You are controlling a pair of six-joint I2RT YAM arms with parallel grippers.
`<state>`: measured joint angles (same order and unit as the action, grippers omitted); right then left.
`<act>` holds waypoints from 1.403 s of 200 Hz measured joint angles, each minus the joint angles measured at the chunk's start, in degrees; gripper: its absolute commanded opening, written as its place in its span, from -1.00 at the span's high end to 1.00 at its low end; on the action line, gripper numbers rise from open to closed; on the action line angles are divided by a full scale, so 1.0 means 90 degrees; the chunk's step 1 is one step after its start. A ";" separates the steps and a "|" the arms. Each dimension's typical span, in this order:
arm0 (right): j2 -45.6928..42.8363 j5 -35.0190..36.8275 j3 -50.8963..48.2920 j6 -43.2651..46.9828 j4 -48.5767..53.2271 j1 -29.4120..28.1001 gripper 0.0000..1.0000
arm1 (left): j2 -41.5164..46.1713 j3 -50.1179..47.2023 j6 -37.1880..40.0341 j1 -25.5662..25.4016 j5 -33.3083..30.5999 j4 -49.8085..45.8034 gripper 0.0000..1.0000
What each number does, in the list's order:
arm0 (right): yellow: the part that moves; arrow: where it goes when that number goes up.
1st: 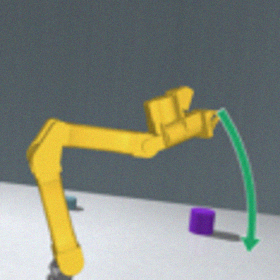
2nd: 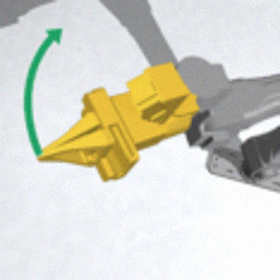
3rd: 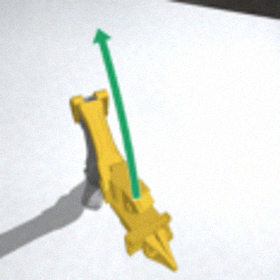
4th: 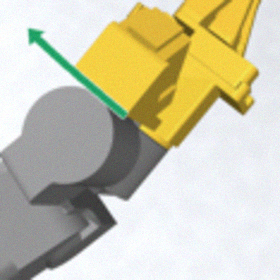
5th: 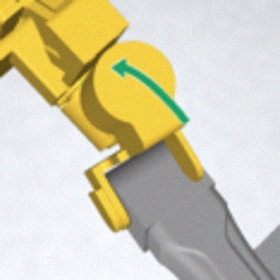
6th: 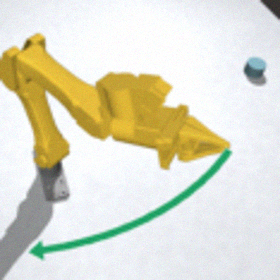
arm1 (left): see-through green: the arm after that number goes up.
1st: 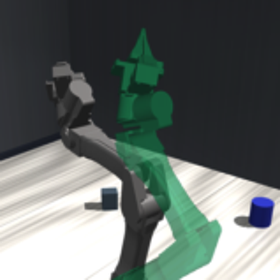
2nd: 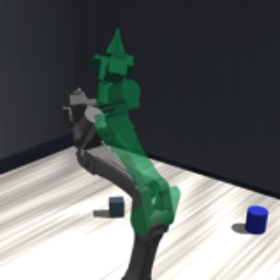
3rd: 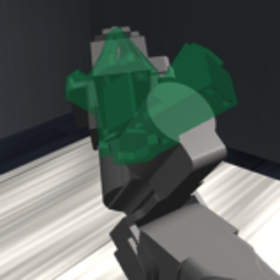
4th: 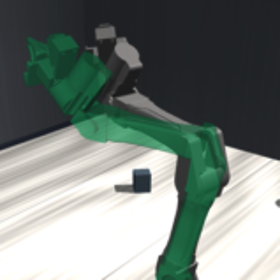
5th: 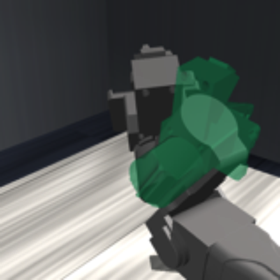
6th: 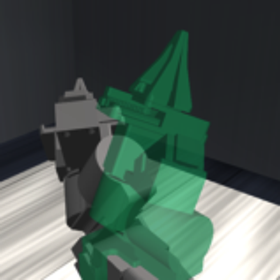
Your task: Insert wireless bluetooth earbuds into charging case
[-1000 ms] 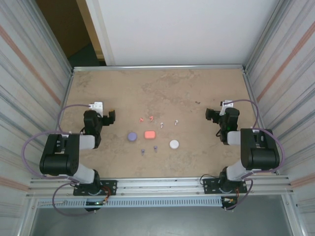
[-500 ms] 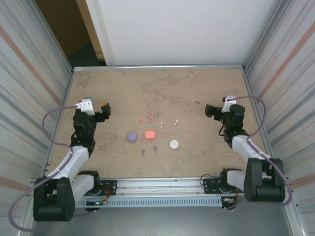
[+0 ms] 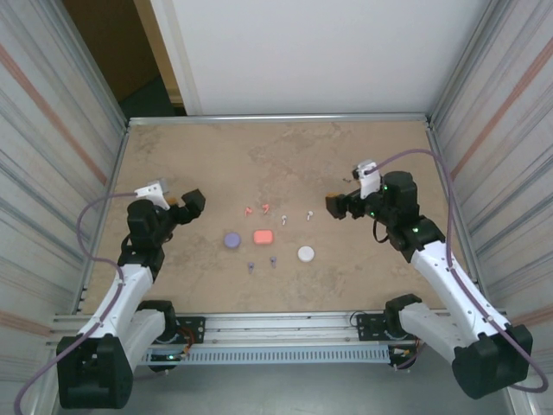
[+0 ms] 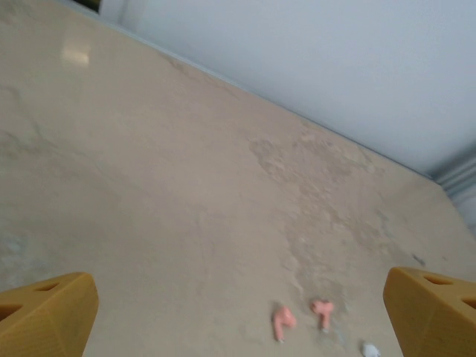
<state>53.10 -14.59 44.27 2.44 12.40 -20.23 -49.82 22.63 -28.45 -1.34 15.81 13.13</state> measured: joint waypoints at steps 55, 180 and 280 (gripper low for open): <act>0.0389 -0.0486 0.0097 0.1877 0.0678 -0.1462 -0.98 | 0.0396 -0.0007 -0.0403 0.0000 0.0712 -0.0457 -0.97; 0.3861 -0.1178 0.2086 0.4481 0.1603 -0.2356 -0.98 | 0.2033 -0.0199 -0.0311 0.0000 0.0228 -0.1506 -0.97; 0.5578 -0.0794 0.2790 0.4809 0.1394 -0.2756 -1.00 | 0.2042 -0.0257 -0.0296 0.0000 0.0068 -0.1649 -0.97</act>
<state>103.31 -21.74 69.38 45.71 24.95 -45.04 -31.44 20.32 -31.11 -1.34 16.43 -1.72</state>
